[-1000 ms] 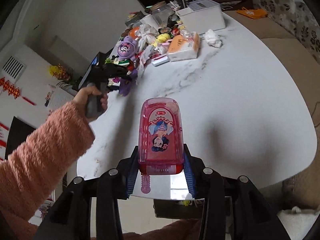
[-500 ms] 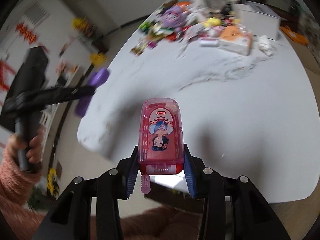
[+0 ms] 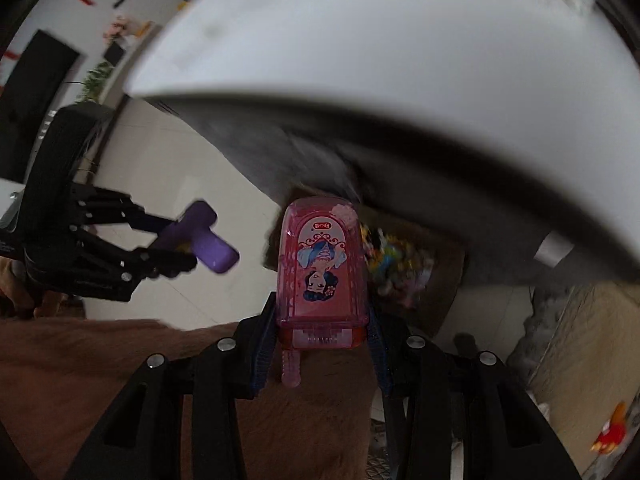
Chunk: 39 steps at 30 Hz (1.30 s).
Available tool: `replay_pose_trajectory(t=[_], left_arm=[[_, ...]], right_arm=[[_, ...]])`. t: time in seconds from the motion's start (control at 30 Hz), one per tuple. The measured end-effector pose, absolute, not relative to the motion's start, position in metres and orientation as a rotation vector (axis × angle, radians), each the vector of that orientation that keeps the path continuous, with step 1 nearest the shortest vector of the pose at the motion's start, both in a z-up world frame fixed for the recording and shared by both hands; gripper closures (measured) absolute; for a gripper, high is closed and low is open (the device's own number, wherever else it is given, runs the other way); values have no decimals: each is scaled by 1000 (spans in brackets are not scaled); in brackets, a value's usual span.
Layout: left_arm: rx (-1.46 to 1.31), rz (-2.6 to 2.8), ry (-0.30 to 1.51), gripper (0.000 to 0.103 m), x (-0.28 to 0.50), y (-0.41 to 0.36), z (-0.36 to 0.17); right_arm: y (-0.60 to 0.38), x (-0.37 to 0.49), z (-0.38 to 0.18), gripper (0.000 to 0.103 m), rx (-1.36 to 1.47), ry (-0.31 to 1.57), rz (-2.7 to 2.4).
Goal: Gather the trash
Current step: 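Carry both toys down into the cardboard box and open both tools, then grasp the clear plastic bag bundle with the right tool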
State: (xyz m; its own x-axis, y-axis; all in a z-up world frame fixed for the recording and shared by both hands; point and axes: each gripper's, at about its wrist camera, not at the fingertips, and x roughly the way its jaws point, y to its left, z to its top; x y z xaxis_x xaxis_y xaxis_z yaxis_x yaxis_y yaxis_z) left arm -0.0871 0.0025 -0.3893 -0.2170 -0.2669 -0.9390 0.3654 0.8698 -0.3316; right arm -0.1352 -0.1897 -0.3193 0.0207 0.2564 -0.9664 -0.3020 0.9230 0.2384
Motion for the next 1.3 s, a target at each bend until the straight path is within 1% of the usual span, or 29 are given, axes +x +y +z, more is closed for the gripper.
replay_pose_trajectory(t=[0.03, 0.13, 0.17, 0.2, 0.23, 0.27, 0.3, 0.37, 0.43, 0.5, 0.57, 0.63, 0.73, 0.8, 0.83, 0.9, 0.93, 1.0, 1.03, 1.1, 1.2, 1.3], left_arm=[[81, -581, 1716, 54, -83, -1, -419], [21, -547, 1739, 54, -70, -2, -480], [21, -521, 1740, 53, -63, -4, -506], [32, -494, 1737, 49, -58, -6, -525], [45, -460, 1746, 31, -59, -7, -543], [64, -408, 1766, 21, -53, -9, -570], [70, -381, 1785, 21, -51, -11, -587], [70, -353, 1853, 21, -54, -13, -613], [60, -334, 1908, 21, -59, -12, -627], [40, -329, 1918, 21, -61, -8, -625], [28, -333, 1913, 21, -64, -4, -611], [28, -346, 1902, 21, -69, -3, -594], [23, -415, 1845, 21, -74, 5, -538], [27, -465, 1791, 20, -80, 9, -493], [30, -492, 1753, 20, -83, 12, -469], [49, -552, 1648, 16, -91, 22, -405], [56, -563, 1611, 13, -93, 23, -388], [95, -566, 1463, 13, -93, 28, -338], [113, -555, 1427, 13, -91, 28, -326], [143, -513, 1347, 13, -80, 27, -300], [74, -476, 1267, 13, -61, 30, -274], [11, -427, 1221, 13, -48, 36, -257]], right_arm=[[-189, -137, -343, 63, -52, 1488, 423], [-192, -135, -410, 62, -50, 1490, 367], [-194, -131, -427, 61, -36, 1493, 351], [-197, -126, -452, 54, -19, 1486, 321], [-197, -122, -468, 34, -33, 1486, 290], [-198, -118, -487, 32, -63, 1495, 251], [-200, -113, -506, 33, -86, 1520, 212], [-207, -111, -534, 33, -33, 1591, 187], [-211, -112, -542, 33, -40, 1606, 163], [-215, -115, -538, 31, -9, 1613, 151], [-218, -119, -529, 29, 16, 1612, 154], [-219, -120, -515, 29, 22, 1615, 174], [-212, -122, -468, 29, 32, 1587, 251], [-209, -121, -416, 28, 26, 1530, 340], [-209, -120, -387, 25, 34, 1493, 384], [-210, -114, -331, 20, 77, 1411, 463], [-212, -108, -299, 16, 99, 1352, 499], [-214, -92, -251, 7, 116, 1238, 530], [-219, -77, -228, 5, 94, 1160, 492], [-228, -42, -205, 5, 95, 1075, 411], [-246, 24, -194, 6, 165, 1000, 285], [-273, 108, -193, 6, 312, 985, 150]])
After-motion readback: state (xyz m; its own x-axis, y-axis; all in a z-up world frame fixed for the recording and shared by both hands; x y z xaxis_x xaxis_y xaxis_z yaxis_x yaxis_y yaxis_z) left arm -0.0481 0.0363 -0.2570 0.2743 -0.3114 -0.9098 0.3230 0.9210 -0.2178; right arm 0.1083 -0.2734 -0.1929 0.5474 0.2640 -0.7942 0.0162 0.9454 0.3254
